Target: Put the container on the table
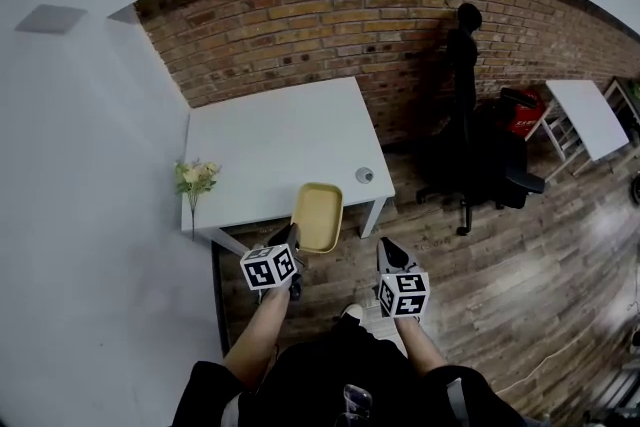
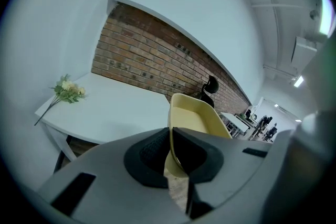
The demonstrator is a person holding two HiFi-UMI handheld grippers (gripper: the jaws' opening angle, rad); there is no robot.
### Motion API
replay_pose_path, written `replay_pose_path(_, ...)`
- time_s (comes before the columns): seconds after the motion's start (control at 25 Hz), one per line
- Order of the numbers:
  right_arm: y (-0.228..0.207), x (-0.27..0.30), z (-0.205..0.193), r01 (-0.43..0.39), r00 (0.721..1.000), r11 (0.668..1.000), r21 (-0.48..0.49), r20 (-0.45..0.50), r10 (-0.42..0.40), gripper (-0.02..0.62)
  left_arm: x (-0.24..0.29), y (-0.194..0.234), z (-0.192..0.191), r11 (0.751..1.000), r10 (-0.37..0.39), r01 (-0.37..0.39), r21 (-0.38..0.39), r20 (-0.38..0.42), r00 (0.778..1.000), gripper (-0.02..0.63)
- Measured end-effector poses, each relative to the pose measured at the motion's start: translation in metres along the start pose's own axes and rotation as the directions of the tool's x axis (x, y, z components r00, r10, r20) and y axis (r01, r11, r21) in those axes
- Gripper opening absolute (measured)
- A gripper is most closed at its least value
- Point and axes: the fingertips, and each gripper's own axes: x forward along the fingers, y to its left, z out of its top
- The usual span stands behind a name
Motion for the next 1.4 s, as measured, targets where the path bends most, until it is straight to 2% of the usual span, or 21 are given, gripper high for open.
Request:
replay_pose_path(0.44, -0.037, 0.052, 0.027, -0.035, 0.999, 0.999, -0.016, 0.0, 0.035, 0.025, 0.058, -0.003, 0.025, 0.998, 0.039, -0.038, -0.053, 0.018, 0.999, 0.029)
replay_pose_path(0.92, -0.065, 0.053, 0.024, -0.006, 1.0, 1.0, 0.017, 0.001, 0.006, 0.025, 0.09, -0.01, 0.032, 0.998, 0.047, -0.047, -0.05, 0.004, 0.999, 0.029)
replay_pose_path(1.4, -0.087, 0.085, 0.04, -0.002, 1.0, 1.0, 0.005, 0.006, 0.002, 0.025, 0.143, -0.005, 0.052, 0.995, 0.055, -0.054, -0.083, 0.015, 0.998, 0.029)
